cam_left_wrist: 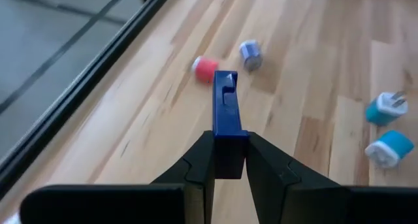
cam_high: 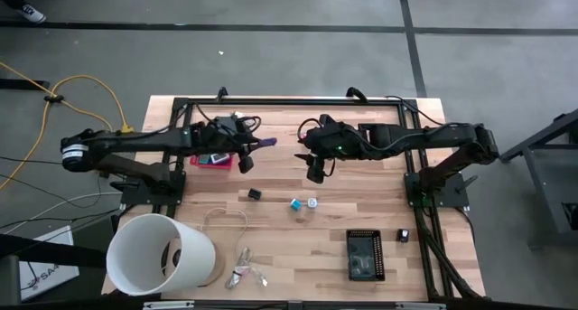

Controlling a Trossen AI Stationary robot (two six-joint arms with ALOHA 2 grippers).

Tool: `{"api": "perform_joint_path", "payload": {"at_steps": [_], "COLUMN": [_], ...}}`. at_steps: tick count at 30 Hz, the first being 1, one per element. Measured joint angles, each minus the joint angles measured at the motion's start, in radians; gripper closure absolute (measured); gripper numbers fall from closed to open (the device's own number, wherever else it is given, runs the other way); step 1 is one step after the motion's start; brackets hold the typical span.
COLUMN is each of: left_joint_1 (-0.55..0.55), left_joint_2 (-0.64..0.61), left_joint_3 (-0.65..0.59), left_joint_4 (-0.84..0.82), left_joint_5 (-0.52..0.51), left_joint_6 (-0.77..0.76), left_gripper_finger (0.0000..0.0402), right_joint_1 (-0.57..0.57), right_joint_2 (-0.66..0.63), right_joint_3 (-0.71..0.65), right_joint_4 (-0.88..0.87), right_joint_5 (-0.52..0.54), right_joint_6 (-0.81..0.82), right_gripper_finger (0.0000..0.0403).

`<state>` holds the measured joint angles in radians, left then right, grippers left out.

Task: Pick & Place Office items
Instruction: Put the purple digital clock into the red bin

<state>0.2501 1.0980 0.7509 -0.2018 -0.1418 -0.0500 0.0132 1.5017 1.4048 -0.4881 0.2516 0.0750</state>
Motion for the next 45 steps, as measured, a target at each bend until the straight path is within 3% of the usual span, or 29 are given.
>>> {"api": "perform_joint_path", "payload": {"at_steps": [10, 26, 38, 45], "left_joint_1": [-0.081, -0.39, -0.518, -0.527], "left_joint_2": [-0.149, -0.299, -0.489, -0.542], "left_joint_3": [0.0, -0.004, -0.239, -0.306], "left_joint_4": [-0.265, -0.599, -0.584, -0.588], "left_joint_5": [-0.212, -0.593, -0.754, -0.777], "left_joint_6": [-0.174, -0.5, -0.752, -0.857], "left_gripper_finger": [0.0341, 0.0341, 0.0341, 0.0341], "right_joint_1": [0.0, 0.0, 0.0, 0.0], "right_joint_2": [0.0, 0.0, 0.0, 0.0], "right_joint_3": [0.0, 0.0, 0.0, 0.0], "right_joint_4": [0.0, 0.0, 0.0, 0.0], "right_joint_5": [0.0, 0.0, 0.0, 0.0], "right_joint_6": [0.0, 0.0, 0.0, 0.0], "right_gripper_finger": [0.0225, 0.0225, 0.0225, 0.0225]}}
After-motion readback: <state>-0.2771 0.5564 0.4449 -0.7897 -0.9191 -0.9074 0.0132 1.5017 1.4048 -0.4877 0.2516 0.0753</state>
